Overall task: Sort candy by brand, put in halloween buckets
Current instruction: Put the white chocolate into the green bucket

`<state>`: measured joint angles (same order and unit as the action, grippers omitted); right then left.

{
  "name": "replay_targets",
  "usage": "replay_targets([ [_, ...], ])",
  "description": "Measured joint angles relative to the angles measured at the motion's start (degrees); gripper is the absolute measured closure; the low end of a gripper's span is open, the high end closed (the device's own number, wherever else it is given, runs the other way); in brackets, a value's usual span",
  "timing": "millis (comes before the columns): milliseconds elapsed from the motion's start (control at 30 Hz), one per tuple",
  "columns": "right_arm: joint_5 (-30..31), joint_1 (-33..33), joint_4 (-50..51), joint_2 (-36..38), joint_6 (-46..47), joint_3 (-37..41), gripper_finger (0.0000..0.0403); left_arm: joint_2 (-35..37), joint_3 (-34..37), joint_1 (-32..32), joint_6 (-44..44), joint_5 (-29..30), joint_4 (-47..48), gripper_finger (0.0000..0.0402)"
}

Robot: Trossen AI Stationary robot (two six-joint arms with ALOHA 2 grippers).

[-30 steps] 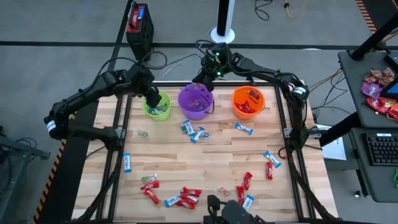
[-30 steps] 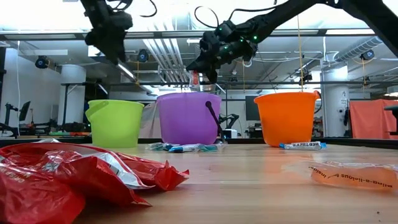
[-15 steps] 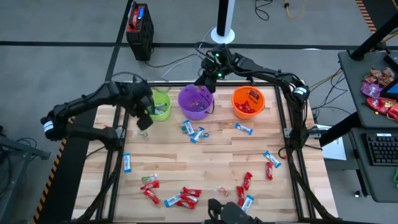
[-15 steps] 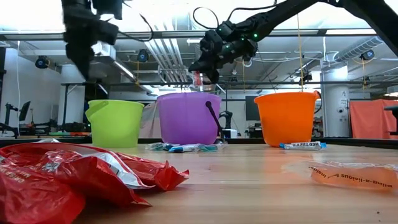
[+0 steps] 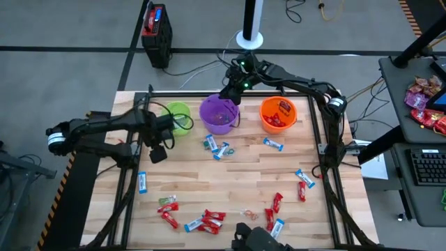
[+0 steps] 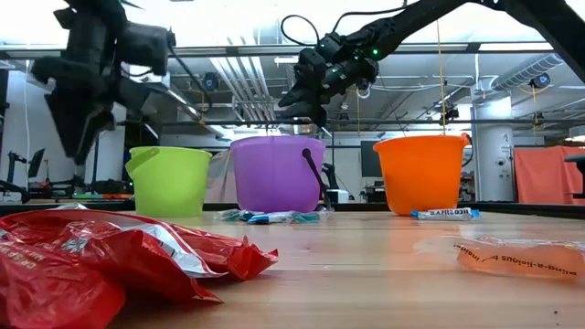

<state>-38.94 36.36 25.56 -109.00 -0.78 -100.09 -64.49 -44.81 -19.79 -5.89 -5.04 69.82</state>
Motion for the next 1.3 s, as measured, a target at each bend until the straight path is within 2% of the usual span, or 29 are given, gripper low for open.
replay_targets([
  [167, 0.0, 0.0, 0.3, 0.4, 1.7, 0.0, 0.0209, 0.0, 1.4, 0.2, -0.3, 1.8, -1.1, 0.0209],
  [333, 0.0, -0.4, 0.3, 0.4, 1.7, 0.0, 0.0200, 0.0, 2.2, 1.7, -0.4, 2.7, -2.4, 0.0209],
  [467, 0.1, -0.8, 0.3, 0.4, 1.0, 0.0, 0.0200, 0.0, 3.7, 6.1, -0.6, 1.2, -5.9, 0.0208],
  [567, 0.0, -1.1, 0.4, 0.4, 0.7, 0.0, 0.0200, 0.0, 4.0, 12.3, -0.3, 0.0, -8.7, 0.0209],
  [633, 0.0, -1.2, 0.5, 0.4, 0.7, 0.0, 0.0200, -0.1, 4.0, 16.5, -2.0, 4.2, -7.9, 0.0209],
  [700, 0.0, -1.3, 0.4, 0.4, 0.7, 0.0, 0.0200, -0.2, 3.9, 20.3, -5.8, 12.0, -6.9, 0.0209],
  [767, 0.0, -1.3, 0.4, 0.4, 0.1, 0.0, 0.0200, -0.7, 3.4, 22.4, -10.9, 18.2, -5.4, 0.0209],
  [833, 0.1, -1.3, 0.4, 0.4, -0.1, 0.0, 0.0200, -1.3, 3.0, 22.8, -17.1, 18.2, -5.5, 0.0209],
  [900, 0.1, -1.2, 0.6, 0.4, -0.3, 0.0, 0.0200, -2.3, 2.4, 22.8, -26.7, 13.5, -5.7, 0.0210],
  [967, 0.1, -1.2, 0.8, 0.4, -0.1, 0.0, 0.0200, -3.0, 2.5, 23.0, -40.1, 9.2, -5.6, 0.0212],
  [1133, 0.1, -1.5, 0.8, 0.5, 0.8, 0.0, 0.0200, -4.8, 2.5, 24.1, -74.6, -7.7, -6.5, 0.0220],
  [1200, 0.1, -1.8, 0.8, 0.5, 0.8, 0.0, 0.0200, -5.7, 2.5, 26.0, -80.8, -10.6, -8.1, 0.0224],
  [1300, 0.1, -2.0, 0.8, 0.5, 0.8, 0.0, 0.0200, -8.1, 2.5, 29.3, -85.0, -10.9, -7.2, 0.0225],
])
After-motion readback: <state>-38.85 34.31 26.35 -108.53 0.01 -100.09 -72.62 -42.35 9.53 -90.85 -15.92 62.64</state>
